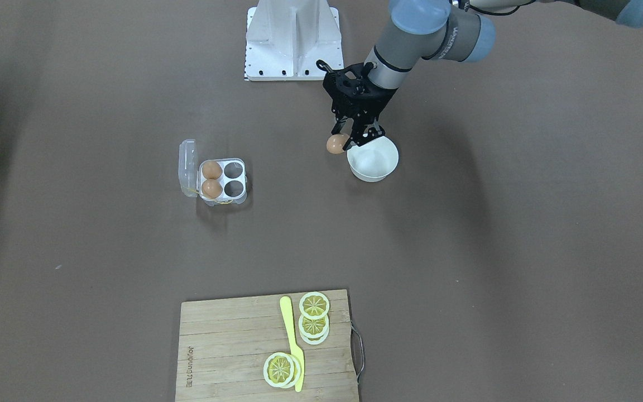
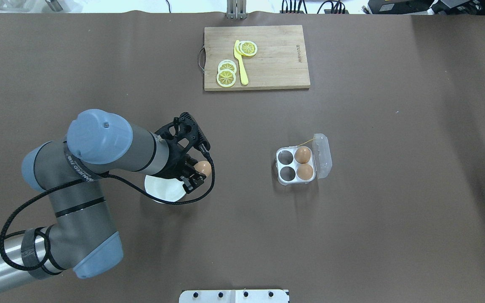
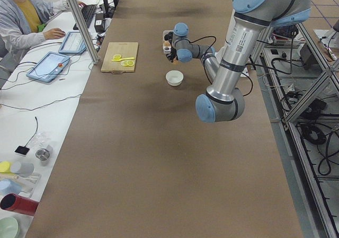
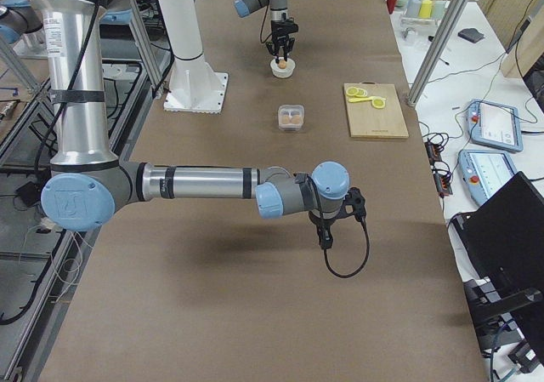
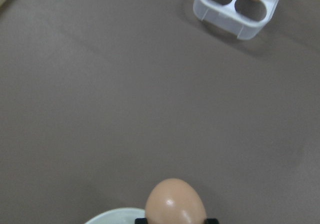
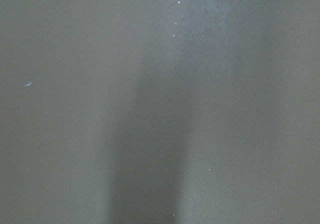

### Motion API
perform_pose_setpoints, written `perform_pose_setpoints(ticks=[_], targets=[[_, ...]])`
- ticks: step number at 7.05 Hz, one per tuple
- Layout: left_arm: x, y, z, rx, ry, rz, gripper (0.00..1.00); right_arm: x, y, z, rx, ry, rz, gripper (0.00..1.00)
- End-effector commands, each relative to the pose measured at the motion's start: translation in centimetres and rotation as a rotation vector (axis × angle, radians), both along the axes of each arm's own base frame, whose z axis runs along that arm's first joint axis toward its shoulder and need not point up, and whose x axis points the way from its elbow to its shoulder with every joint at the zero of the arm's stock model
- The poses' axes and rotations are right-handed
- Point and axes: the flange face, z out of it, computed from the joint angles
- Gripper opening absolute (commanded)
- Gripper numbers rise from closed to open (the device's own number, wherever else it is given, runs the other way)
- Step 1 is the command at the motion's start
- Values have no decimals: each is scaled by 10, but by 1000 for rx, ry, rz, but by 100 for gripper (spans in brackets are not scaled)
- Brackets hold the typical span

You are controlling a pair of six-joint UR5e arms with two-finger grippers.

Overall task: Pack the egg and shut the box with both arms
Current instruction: 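Lift the egg with the left gripper and carry it over the egg box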

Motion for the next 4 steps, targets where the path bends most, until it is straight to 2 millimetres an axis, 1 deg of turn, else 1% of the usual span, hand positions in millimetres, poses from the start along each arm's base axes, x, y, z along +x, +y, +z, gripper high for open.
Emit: perform_pose_setpoints(ticks=[1, 2, 3, 4], targets=[[19, -5, -46, 33, 66, 0, 0, 0, -2, -3, 7, 3, 1, 100], [41, -8, -62, 46, 71, 19, 0, 0, -5, -6, 15, 4, 0, 100], [54, -4, -80, 58, 86, 32, 0, 0, -5, -6, 16, 4, 0, 100], [60, 2, -93, 81, 112, 44, 0, 0, -5, -10, 21, 3, 1, 100]])
